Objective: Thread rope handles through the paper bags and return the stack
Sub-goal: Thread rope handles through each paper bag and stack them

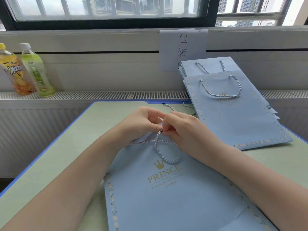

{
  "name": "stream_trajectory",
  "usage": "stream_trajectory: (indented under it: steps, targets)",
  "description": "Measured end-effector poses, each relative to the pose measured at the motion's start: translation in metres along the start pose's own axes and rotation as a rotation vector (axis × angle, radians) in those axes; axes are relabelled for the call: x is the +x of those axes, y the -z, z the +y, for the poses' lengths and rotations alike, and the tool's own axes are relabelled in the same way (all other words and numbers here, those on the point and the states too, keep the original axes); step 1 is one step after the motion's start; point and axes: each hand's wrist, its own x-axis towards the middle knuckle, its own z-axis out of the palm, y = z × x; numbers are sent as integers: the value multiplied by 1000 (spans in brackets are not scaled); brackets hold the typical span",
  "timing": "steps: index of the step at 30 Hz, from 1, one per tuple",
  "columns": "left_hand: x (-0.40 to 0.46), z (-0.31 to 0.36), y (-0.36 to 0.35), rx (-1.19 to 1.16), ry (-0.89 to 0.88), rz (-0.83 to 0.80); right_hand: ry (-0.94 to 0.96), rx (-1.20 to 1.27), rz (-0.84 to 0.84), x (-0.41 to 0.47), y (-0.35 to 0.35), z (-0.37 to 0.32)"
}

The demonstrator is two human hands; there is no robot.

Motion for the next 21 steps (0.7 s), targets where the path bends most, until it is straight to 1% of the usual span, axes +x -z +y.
stream_trajectory:
  steps: [6,9,12,17,21]
  targets:
    - [-1,1,0,1,12,-25,-6,3,-17,-1,-3,3]
    - [-1,3,-1,-21,13,-33,49,-98,-6,-1,-4,2]
    - [-2,2,-1,-50,17,-30,73,-137,14,-1,-4,2]
    - [0,1,-2,-25,51,-4,85,-206,-78,0,0,1]
    - [-1,2,-4,-6,60,8,93,-308,-194,0,1,-3]
